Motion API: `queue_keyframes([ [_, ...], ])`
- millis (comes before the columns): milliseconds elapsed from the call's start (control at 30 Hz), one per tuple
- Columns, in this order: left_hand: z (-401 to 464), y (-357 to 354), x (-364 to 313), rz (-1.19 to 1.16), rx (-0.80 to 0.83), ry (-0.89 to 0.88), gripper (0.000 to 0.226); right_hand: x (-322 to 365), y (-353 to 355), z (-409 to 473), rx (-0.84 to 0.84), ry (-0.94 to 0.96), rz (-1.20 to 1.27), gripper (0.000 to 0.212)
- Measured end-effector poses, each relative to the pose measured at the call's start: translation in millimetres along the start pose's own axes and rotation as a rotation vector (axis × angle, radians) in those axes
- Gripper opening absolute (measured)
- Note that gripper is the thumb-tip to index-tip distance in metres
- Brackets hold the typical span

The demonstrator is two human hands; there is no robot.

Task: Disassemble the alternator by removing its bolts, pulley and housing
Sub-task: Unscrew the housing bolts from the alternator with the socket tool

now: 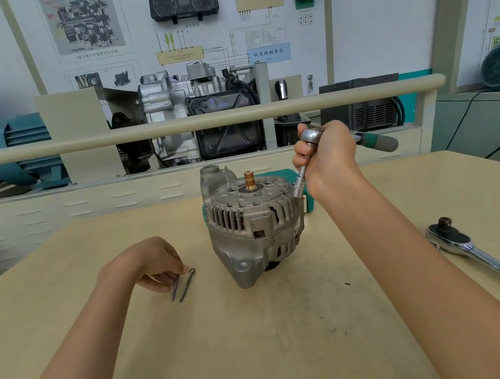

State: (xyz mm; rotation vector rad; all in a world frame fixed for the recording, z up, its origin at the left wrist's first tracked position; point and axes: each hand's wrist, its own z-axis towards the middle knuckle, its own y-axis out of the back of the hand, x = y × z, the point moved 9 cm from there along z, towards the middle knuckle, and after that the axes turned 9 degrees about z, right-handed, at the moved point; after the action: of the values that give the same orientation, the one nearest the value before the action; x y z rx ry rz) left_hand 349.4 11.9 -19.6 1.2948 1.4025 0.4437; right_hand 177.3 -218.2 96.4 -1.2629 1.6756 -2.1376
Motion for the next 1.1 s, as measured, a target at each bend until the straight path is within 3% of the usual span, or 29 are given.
queue_keyframes([
  [467,-5,-2,-3,0.045,0.040,0.019,0.019,11,8,1,-0.025,-0.006,0.052,0.031],
  [567,-11,17,-24,0.042,-0.116,-0.068,0.030,11,8,0,-0.026,-0.006,0.051,0.030],
  [700,-38,60,-67,-0.008,-0.533,-0.286,0.038,13,10,1,-0.031,-0.010,0.052,0.031],
  [767,-58,70,-87,-0.050,-0.641,-0.372,0.044,14,11,2,-0.037,-0.015,0.065,0.031],
  [967,-76,29,-128,0.263,-0.522,-0.376,0.100,20,15,5,-0.063,-0.033,0.098,0.032],
  [1100,-78,22,-132,0.313,-0.569,-0.354,0.102,20,15,6,-0.062,-0.035,0.102,0.033],
])
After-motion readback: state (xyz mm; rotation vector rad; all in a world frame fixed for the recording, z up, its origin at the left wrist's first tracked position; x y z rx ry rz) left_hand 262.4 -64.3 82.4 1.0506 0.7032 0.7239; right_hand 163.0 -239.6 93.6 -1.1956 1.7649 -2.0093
